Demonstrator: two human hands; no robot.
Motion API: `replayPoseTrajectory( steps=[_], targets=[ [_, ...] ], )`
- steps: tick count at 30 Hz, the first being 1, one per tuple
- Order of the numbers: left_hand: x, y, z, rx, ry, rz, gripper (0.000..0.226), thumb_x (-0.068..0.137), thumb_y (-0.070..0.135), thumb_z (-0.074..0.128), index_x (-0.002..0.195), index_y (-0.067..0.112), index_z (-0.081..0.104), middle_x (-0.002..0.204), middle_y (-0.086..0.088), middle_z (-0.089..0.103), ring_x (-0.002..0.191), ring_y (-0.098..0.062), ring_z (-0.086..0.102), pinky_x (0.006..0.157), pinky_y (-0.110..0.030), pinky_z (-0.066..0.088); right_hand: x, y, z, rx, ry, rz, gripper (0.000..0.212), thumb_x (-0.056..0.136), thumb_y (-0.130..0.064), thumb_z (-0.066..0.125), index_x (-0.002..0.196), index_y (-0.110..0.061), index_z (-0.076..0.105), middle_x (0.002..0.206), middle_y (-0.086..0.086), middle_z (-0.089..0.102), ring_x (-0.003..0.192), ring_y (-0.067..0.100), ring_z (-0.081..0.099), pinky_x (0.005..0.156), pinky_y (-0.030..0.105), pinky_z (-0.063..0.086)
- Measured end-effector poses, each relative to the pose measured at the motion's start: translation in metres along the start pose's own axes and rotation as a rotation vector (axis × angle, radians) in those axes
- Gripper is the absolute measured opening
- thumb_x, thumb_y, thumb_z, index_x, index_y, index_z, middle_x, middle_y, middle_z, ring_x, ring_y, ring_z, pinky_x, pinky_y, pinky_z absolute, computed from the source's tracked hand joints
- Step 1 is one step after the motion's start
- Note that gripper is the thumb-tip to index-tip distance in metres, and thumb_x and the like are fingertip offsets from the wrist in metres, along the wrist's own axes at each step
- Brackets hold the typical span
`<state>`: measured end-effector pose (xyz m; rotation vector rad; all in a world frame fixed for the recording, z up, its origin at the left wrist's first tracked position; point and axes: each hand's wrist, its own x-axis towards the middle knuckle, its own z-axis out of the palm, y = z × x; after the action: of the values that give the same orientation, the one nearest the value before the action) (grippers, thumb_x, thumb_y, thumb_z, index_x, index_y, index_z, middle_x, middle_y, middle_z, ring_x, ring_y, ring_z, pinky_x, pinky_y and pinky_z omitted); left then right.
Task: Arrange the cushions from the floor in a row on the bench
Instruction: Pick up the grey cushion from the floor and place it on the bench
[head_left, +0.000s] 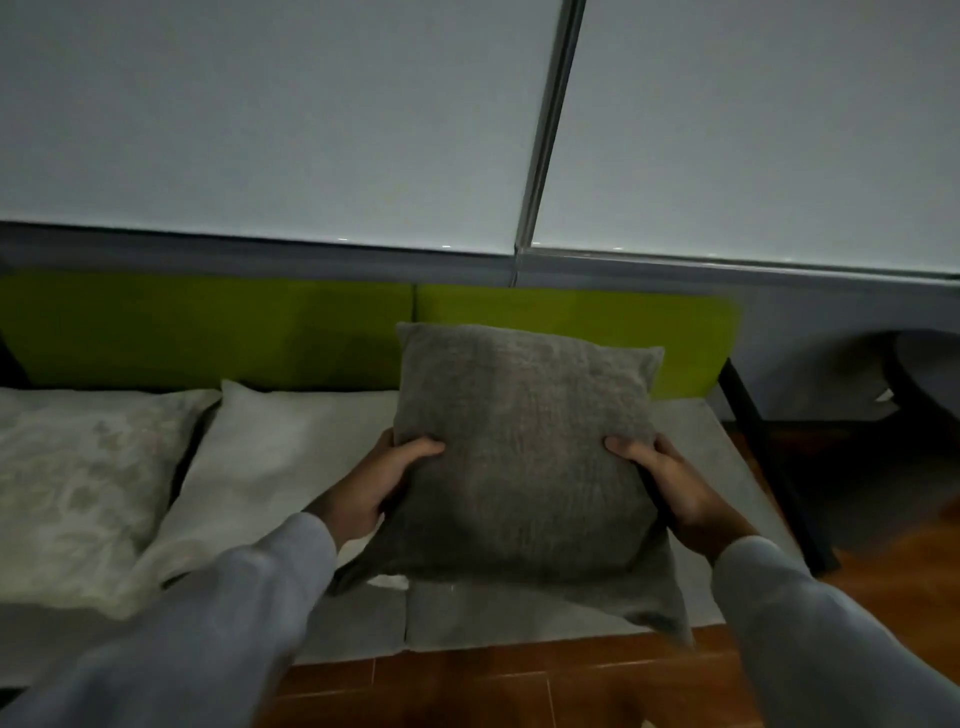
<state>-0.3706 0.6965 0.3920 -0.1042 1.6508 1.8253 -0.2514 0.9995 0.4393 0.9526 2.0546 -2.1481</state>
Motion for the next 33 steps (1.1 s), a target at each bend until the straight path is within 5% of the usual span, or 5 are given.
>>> replayPoseTrajectory(
  steps=[5, 12, 18, 27, 33],
  targets=[
    [0.046, -0.018, -0.003, 0.028, 0.016, -0.057, 0.077, 0.075, 0.034, 0.078, 0.141, 0.022, 0.040, 0.128, -0.004, 0.060, 0.113, -0.026, 0.060, 0.094, -0.041, 0.050, 0.047, 0.014, 0.006, -0.016, 0.045, 0.070, 0.062, 0.079, -0.030, 0.077, 0.129, -0.018, 0.045, 0.113, 0.000, 0.061, 0.100, 0.020, 0.062, 0.073, 0.032, 0.051],
    [0.097, -0.052, 0.007, 0.022, 0.035, -0.073, 0.063, 0.070, 0.033, 0.083, 0.125, 0.034, 0.054, 0.119, 0.006, 0.066, 0.094, -0.011, 0.071, 0.068, -0.022, 0.057, 0.127, 0.047, -0.002, -0.072, 0.022, 0.201, 0.070, 0.081, -0.038, 0.078, 0.139, -0.021, 0.041, 0.112, -0.004, 0.059, 0.095, 0.017, 0.061, 0.062, 0.026, 0.051],
    [0.145, -0.080, 0.017, 0.181, 0.207, -0.126, 0.094, 0.066, 0.042, 0.087, 0.145, 0.025, 0.040, 0.134, -0.006, 0.058, 0.117, -0.029, 0.059, 0.102, -0.048, 0.048, 0.185, 0.087, -0.014, -0.079, 0.009, 0.268, 0.085, 0.080, -0.041, 0.078, 0.149, -0.019, 0.033, 0.119, -0.001, 0.056, 0.094, 0.014, 0.059, 0.064, 0.025, 0.048],
    [0.176, -0.136, 0.017, 0.252, 0.257, -0.265, 0.098, 0.070, 0.023, 0.086, 0.150, 0.024, 0.029, 0.111, 0.007, 0.057, 0.081, -0.007, 0.056, 0.050, -0.013, 0.050, 0.209, 0.142, -0.006, -0.183, -0.023, 0.243, 0.093, 0.086, -0.028, 0.077, 0.158, -0.026, 0.020, 0.157, 0.009, 0.035, 0.137, 0.032, 0.042, 0.104, 0.039, 0.043],
    [0.186, -0.109, 0.008, 0.447, 0.222, -0.227, 0.102, 0.062, 0.034, 0.090, 0.147, 0.019, 0.035, 0.135, -0.003, 0.054, 0.104, -0.022, 0.061, 0.084, -0.036, 0.055, 0.201, 0.121, -0.020, -0.238, -0.047, 0.236, 0.084, 0.086, -0.030, 0.077, 0.154, -0.027, 0.028, 0.155, 0.012, 0.038, 0.133, 0.034, 0.047, 0.107, 0.045, 0.046]
  ],
)
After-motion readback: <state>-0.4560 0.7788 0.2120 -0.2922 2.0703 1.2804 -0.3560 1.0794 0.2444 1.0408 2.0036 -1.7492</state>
